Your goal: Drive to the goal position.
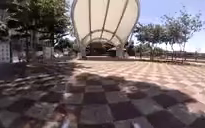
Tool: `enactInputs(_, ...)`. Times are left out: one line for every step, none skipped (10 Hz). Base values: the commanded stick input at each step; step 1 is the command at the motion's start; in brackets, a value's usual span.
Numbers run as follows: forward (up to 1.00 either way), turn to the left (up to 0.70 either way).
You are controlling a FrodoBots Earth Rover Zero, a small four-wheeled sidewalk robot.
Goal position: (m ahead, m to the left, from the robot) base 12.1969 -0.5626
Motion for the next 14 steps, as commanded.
enactInputs(0.7, 0.0)
enactInputs(0.7, 0.0)
enactInputs(0.7, 0.0)
enactInputs(0.7, 0.0)
enactInputs(0.7, 0.0)
enactInputs(0.7, 0.0)
enactInputs(0.7, 0.0)
enactInputs(0.7, 0.0)
enactInputs(0.7, 0.0)
enactInputs(0.7, 0.0)
enactInputs(0.7, 0.0)
enactInputs(0.7, 0.0)
enactInputs(0.7, 0.0)
enactInputs(0.7, 0.0)
